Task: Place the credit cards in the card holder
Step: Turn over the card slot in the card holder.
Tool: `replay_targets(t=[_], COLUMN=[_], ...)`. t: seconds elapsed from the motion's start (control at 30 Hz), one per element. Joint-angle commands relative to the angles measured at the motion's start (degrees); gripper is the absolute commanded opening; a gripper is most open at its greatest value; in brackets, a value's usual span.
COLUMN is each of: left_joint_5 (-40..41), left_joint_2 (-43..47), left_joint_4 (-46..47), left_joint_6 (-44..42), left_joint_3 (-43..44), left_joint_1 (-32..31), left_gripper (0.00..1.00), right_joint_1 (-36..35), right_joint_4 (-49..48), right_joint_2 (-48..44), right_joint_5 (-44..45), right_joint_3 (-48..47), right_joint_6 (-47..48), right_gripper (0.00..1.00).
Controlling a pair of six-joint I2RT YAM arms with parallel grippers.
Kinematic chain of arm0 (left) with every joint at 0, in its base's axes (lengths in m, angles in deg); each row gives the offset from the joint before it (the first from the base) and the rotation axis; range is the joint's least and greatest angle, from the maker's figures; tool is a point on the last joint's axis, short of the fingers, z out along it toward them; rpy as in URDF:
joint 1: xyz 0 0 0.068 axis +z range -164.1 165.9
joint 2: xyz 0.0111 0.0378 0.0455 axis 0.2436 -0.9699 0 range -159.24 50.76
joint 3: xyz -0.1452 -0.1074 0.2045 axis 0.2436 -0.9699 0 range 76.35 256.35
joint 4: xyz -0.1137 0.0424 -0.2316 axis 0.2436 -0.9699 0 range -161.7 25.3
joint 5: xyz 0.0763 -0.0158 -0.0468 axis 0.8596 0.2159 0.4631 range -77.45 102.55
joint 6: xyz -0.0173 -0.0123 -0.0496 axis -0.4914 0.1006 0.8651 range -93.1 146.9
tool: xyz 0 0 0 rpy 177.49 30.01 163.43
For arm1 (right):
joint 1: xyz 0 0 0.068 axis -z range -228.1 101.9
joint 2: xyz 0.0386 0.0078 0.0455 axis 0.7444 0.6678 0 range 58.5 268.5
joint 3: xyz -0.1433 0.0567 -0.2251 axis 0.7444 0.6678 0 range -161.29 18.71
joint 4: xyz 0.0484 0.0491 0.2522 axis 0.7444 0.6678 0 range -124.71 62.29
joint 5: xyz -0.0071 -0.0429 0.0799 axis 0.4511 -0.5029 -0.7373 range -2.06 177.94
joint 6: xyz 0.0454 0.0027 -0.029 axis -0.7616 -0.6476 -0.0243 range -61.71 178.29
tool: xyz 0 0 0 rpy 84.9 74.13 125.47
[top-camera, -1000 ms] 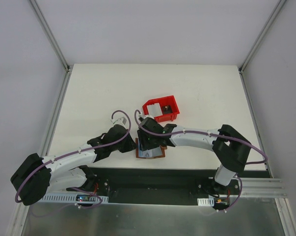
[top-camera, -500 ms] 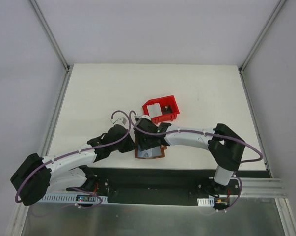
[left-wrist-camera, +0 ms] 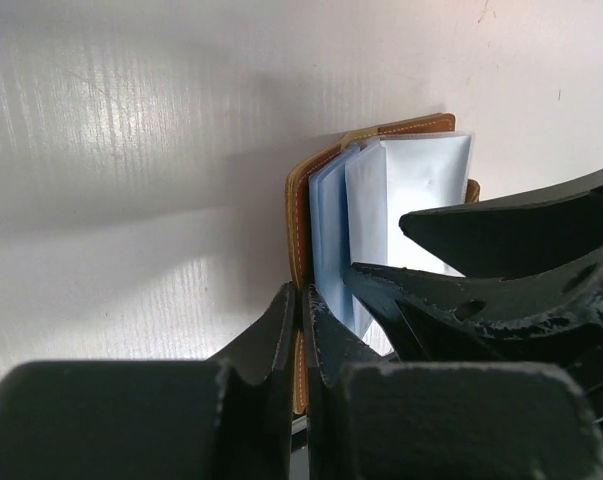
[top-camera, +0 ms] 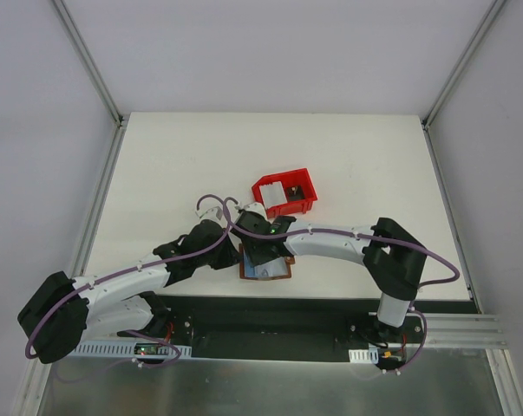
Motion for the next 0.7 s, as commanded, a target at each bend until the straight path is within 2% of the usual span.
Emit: replay_targets(t=[0.0, 0.67], left_joint_5=[0.28, 1.07], left_joint_2=[1.08, 1.17], left_joint_4=[1.13, 1.05], left_joint_6=[0.05, 0.93], left_joint_3=[0.27, -0.61], left_joint_1=[0.47, 0.38], left_gripper=[0.00, 0.00], right_joint_1=[-0.29, 0.76], right_joint_4=[4.27, 4.89], right_joint_2=[-1.55, -7.79], right_joint_5=[4.15, 5.38], right_joint_3=[-2.14, 2.33], right_joint_6=[0.32, -0.83], right_gripper=[0.45, 0.39])
